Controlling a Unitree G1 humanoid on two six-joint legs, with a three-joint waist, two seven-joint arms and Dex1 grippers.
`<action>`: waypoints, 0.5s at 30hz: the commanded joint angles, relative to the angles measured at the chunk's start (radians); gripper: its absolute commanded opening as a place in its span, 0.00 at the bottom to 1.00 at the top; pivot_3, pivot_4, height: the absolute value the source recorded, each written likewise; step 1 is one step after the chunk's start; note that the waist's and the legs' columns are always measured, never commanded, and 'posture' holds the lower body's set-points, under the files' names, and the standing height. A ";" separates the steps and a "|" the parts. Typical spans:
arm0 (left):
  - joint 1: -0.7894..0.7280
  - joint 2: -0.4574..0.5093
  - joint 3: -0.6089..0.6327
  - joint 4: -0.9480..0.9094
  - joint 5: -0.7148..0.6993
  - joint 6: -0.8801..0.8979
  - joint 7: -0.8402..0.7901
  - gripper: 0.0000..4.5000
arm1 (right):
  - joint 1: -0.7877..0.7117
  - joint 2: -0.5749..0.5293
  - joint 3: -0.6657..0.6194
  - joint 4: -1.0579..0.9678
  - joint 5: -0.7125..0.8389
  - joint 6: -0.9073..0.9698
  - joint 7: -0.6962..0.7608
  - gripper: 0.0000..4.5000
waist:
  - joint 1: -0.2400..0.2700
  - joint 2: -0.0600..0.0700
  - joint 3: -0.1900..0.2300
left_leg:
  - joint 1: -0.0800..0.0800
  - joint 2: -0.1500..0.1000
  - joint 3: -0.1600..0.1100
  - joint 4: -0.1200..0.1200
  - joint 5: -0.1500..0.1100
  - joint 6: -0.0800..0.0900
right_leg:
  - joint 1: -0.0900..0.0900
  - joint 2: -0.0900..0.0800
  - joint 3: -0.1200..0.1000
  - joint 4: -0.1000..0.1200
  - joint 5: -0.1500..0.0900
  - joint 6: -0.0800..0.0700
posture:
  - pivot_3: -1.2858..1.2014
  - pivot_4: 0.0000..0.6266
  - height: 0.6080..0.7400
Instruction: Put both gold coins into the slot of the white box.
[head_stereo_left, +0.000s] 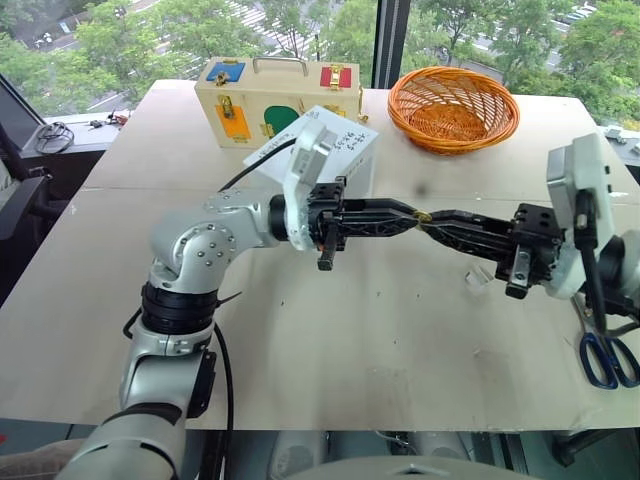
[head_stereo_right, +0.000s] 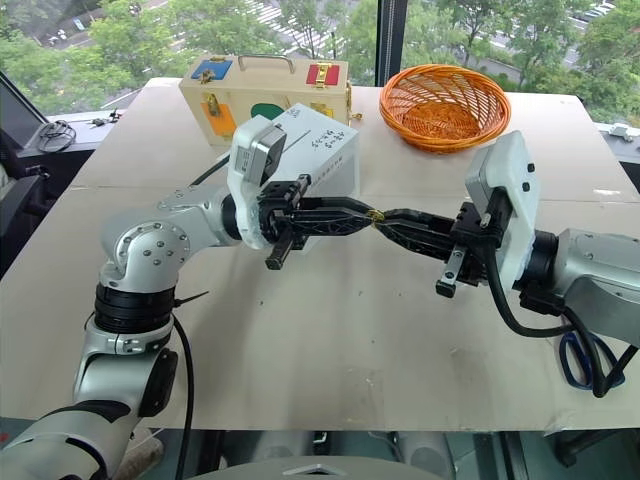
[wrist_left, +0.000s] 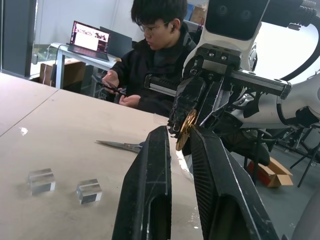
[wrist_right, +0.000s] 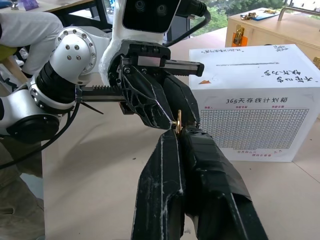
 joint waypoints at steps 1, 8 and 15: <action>-0.020 -0.005 0.005 -0.023 -0.014 -0.003 -0.008 0.09 | -0.013 -0.014 0.003 -0.025 0.030 -0.036 -0.001 0.00 | 0.000 0.000 0.000 | 0.000 0.000 0.000 0.000 0.000 0.000 | 0.000 0.000 0.000 0.000 0.000 0.000 | 0.52 0.24 1.00; -0.022 -0.008 0.003 -0.021 -0.019 0.005 -0.023 0.01 | -0.020 -0.017 0.015 -0.026 0.043 -0.057 -0.011 0.00 | 0.000 0.000 0.000 | 0.000 0.000 0.000 0.000 0.000 0.000 | 0.000 0.000 0.000 0.000 0.000 0.000 | 0.52 0.24 1.00; -0.038 0.001 0.053 0.004 -0.041 0.032 0.006 0.00 | -0.005 -0.007 -0.004 -0.017 0.004 -0.093 -0.011 0.20 | 0.001 0.000 0.000 | 0.000 0.000 0.000 0.000 0.000 0.000 | 0.000 0.000 0.000 0.000 0.000 0.000 | 0.52 0.24 1.00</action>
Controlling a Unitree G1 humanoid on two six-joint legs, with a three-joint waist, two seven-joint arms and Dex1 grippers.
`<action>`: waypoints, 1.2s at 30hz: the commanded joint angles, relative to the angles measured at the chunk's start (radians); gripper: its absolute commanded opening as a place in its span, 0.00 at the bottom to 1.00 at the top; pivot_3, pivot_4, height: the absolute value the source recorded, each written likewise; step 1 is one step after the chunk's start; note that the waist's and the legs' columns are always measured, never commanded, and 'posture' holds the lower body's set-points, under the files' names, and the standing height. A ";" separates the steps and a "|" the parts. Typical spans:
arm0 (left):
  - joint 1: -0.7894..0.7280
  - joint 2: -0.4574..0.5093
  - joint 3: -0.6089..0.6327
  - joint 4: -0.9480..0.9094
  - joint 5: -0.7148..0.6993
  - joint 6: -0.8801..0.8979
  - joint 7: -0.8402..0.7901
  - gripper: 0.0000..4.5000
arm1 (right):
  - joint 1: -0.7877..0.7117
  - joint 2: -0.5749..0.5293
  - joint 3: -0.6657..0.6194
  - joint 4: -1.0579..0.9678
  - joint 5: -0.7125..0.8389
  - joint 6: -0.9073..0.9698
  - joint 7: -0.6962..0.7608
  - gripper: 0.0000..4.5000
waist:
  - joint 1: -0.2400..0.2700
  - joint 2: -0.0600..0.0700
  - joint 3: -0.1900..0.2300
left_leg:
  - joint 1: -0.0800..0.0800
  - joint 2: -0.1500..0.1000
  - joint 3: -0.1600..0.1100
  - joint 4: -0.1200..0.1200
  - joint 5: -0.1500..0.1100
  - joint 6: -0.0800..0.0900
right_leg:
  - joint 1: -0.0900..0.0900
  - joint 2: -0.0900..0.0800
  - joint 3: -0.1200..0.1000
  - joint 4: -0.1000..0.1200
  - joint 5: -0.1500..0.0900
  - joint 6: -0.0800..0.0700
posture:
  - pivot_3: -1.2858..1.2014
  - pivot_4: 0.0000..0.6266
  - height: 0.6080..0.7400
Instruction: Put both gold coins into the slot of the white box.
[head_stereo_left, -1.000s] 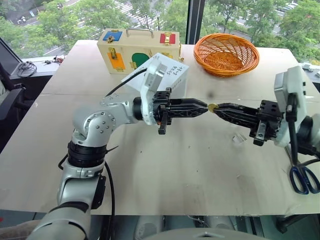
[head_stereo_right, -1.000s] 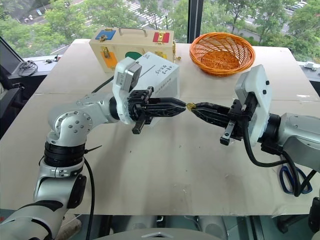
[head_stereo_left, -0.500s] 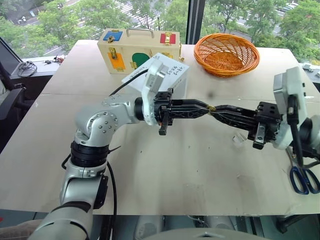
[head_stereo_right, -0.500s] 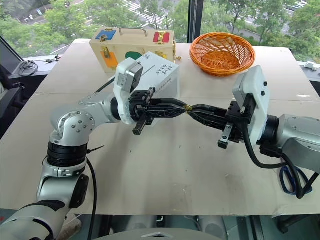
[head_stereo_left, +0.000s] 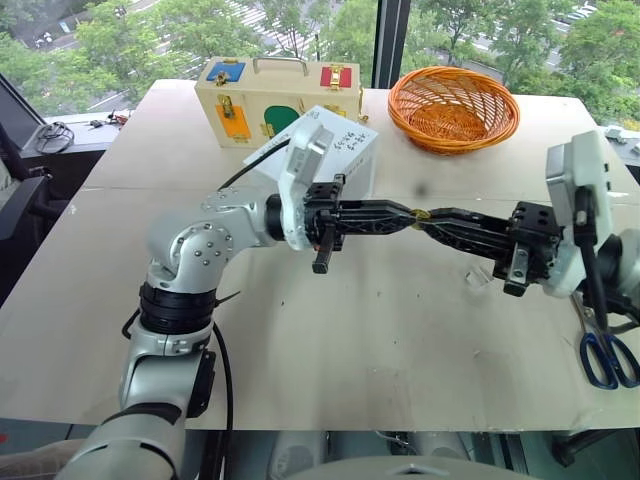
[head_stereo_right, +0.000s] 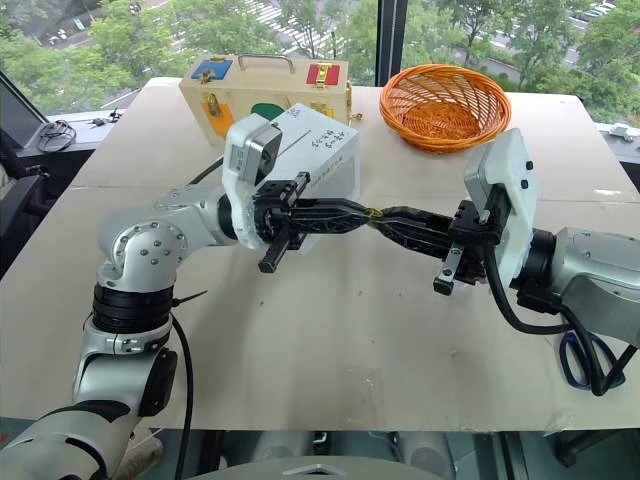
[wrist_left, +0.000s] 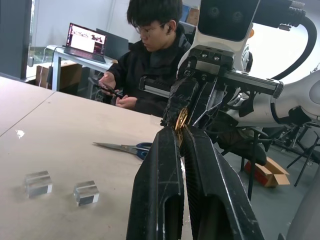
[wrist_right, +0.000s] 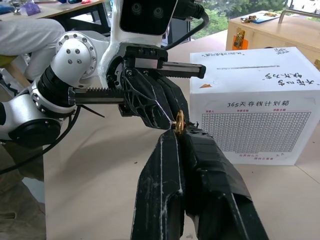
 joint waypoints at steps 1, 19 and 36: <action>-0.040 0.006 0.049 0.006 -0.043 0.028 0.032 0.00 | 0.002 0.003 -0.033 -0.019 -0.006 -0.051 -0.001 0.27 | 0.000 0.000 0.000 | 0.000 0.000 0.000 0.000 0.000 0.000 | 0.000 0.000 0.000 0.000 0.000 0.000 | 0.52 0.24 1.00; -0.368 0.215 0.088 0.292 0.292 0.097 0.478 0.00 | 0.271 -0.077 -0.336 -0.124 -0.296 -0.159 0.205 0.99 | 0.003 -0.002 0.001 | -0.001 -0.001 0.000 -0.001 0.000 0.000 | 0.000 0.000 -0.001 -0.002 0.000 0.001 | 0.52 0.24 1.00; -0.565 0.204 -0.128 0.594 0.479 0.345 0.382 0.00 | 0.352 -0.019 -0.290 -0.192 -0.387 -0.219 0.164 0.99 | 0.000 -0.002 0.001 | -0.001 -0.001 0.000 -0.003 0.000 0.000 | -0.001 -0.001 -0.001 -0.002 0.000 0.001 | 0.52 0.24 1.00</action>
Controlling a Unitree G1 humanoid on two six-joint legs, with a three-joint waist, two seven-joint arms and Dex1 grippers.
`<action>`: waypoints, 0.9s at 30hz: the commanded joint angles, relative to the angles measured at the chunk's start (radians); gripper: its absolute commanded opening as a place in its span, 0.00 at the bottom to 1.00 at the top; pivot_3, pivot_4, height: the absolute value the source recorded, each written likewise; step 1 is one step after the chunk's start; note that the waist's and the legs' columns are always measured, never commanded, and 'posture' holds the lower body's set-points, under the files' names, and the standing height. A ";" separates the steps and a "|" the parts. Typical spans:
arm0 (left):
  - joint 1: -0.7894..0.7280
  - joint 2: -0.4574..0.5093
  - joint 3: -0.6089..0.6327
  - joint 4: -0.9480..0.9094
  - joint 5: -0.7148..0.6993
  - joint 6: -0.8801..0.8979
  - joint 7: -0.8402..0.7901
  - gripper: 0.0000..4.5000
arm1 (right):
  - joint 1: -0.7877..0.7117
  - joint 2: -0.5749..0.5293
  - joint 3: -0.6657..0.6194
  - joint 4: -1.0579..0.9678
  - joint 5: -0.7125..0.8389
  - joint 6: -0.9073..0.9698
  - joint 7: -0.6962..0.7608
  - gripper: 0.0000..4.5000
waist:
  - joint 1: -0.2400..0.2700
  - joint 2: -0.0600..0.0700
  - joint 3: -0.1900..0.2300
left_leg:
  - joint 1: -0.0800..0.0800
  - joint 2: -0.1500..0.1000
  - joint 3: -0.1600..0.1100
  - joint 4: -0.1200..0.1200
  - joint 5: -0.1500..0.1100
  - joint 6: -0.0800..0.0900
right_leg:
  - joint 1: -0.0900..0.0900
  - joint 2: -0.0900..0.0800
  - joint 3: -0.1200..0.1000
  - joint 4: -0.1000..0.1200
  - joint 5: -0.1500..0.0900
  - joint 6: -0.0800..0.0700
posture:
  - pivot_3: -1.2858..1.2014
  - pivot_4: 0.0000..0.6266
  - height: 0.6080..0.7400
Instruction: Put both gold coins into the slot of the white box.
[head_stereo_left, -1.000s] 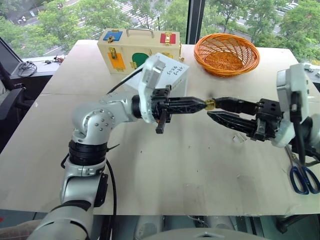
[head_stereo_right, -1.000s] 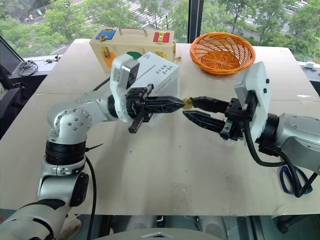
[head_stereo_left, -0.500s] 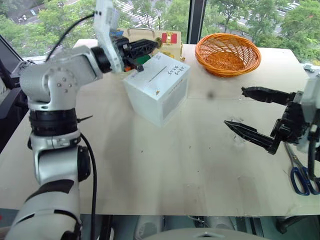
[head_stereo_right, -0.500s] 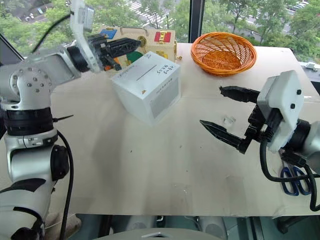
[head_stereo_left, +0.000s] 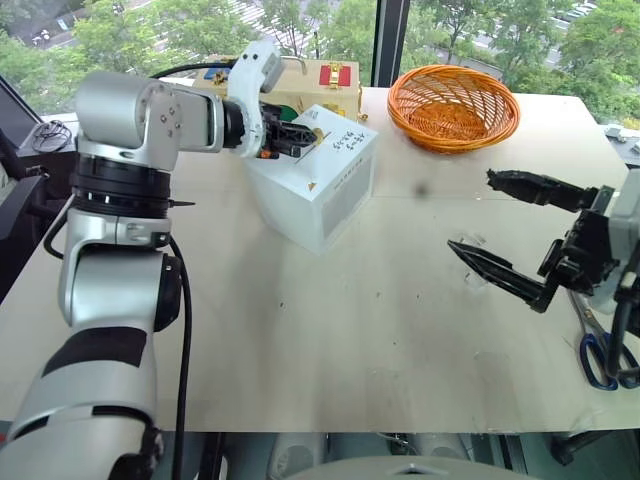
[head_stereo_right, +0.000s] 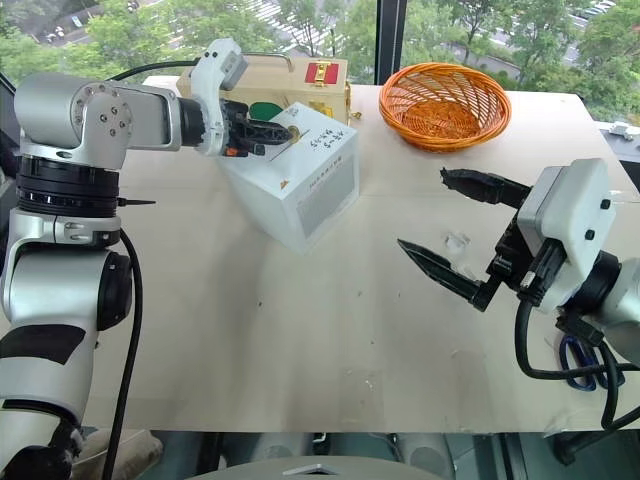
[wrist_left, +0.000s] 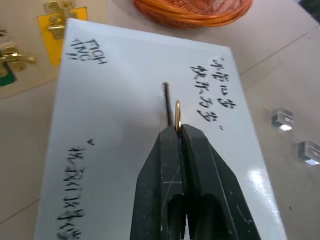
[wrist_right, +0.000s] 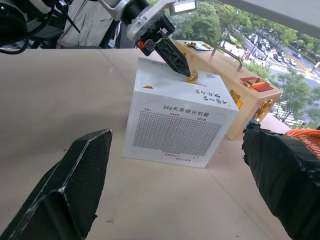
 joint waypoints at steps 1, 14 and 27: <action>-0.020 0.014 -0.014 -0.006 0.049 0.002 -0.005 0.00 | 0.008 0.002 -0.024 -0.016 -0.009 -0.025 -0.010 0.99 | 0.000 0.000 0.000 | 0.000 0.000 0.000 0.000 0.000 0.000 | 0.000 0.000 0.000 0.000 0.000 0.000 | 0.52 0.24 1.00; 0.056 0.012 0.023 -0.181 0.063 0.002 0.000 0.26 | 0.013 -0.006 -0.023 0.005 -0.031 -0.025 0.009 1.00 | 0.001 0.000 0.000 | 0.001 0.000 0.000 0.000 0.000 0.000 | 0.000 -0.001 0.001 0.002 0.000 0.000 | 0.52 0.24 1.00; 0.565 0.068 0.398 -0.755 -0.333 -0.189 -0.314 0.74 | 0.180 0.050 -0.128 0.005 -0.057 -0.010 -0.015 1.00 | 0.005 0.000 0.000 | 0.001 0.001 -0.001 0.000 0.000 -0.001 | 0.000 -0.003 0.000 0.003 0.000 0.002 | 0.52 0.24 1.00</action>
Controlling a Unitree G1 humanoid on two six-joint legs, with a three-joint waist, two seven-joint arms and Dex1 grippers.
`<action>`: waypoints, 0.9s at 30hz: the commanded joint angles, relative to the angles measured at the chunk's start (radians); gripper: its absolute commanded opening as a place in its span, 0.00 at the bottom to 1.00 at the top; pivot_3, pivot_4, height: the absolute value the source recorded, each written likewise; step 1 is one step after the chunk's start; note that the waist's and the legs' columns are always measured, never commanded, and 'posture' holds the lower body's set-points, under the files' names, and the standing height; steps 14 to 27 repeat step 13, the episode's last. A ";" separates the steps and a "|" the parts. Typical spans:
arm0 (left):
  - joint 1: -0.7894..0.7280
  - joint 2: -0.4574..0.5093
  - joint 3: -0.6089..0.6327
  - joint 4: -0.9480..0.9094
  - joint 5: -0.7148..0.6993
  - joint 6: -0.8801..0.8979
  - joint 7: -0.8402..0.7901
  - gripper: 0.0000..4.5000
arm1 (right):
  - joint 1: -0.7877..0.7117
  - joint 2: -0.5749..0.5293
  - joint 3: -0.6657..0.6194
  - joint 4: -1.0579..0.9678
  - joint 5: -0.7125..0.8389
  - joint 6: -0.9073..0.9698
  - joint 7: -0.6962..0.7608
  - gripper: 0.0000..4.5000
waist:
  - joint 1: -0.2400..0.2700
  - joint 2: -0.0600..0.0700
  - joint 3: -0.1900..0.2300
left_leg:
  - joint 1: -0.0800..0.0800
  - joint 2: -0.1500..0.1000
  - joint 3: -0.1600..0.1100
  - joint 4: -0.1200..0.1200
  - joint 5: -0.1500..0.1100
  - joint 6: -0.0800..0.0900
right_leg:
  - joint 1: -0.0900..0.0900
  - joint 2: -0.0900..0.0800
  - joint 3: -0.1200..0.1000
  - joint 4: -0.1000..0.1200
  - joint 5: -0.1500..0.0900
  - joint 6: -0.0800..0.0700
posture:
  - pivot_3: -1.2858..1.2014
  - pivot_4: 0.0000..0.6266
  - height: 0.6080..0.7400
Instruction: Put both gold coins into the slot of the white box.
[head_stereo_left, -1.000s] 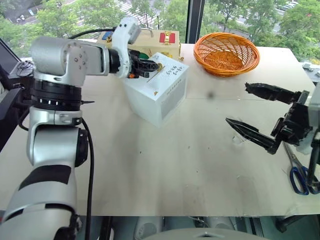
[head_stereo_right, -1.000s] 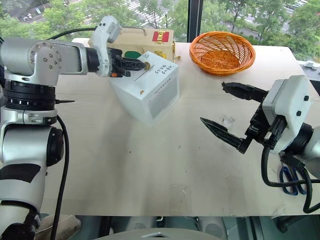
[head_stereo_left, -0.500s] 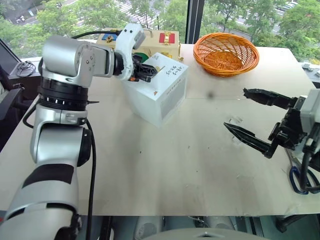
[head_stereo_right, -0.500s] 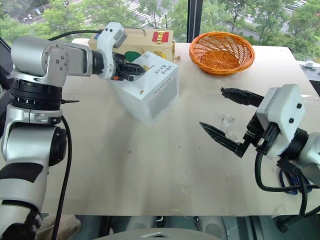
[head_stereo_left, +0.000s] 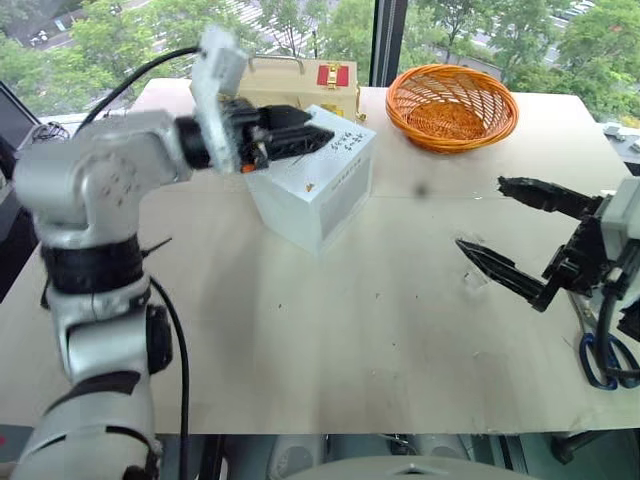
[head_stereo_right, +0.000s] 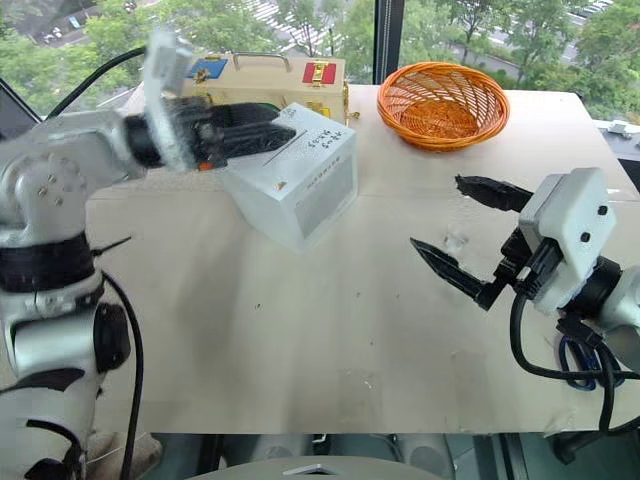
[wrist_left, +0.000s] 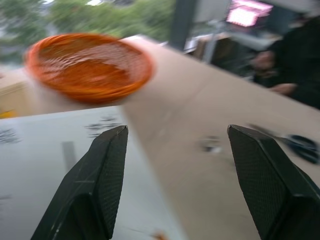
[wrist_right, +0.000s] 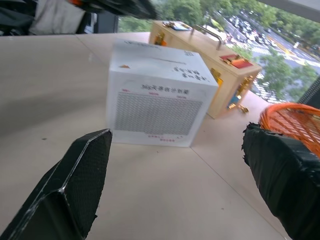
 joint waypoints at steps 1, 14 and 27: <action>0.168 0.051 0.017 -0.153 -0.057 -0.088 -0.108 0.74 | 0.112 0.036 -0.108 -0.005 -0.039 -0.016 0.043 1.00 | 0.001 0.000 0.000 | 0.000 0.000 0.000 0.000 0.000 0.000 | 0.001 0.000 0.000 0.000 -0.001 -0.001 | 0.52 0.24 1.00; 0.654 0.118 -0.009 -0.144 0.154 -0.512 -0.228 0.74 | 0.663 0.204 -0.436 0.032 -0.259 -0.071 0.362 1.00 | 0.000 0.001 -0.002 | 0.003 0.001 0.001 0.001 0.000 0.000 | 0.002 -0.001 0.000 -0.001 -0.001 -0.001 | 0.52 0.24 1.00; 0.654 0.118 -0.009 -0.144 0.154 -0.512 -0.228 0.74 | 0.663 0.204 -0.436 0.032 -0.259 -0.071 0.362 1.00 | 0.000 0.001 -0.002 | 0.003 0.001 0.001 0.001 0.000 0.000 | 0.002 -0.001 0.000 -0.001 -0.001 -0.001 | 0.52 0.24 1.00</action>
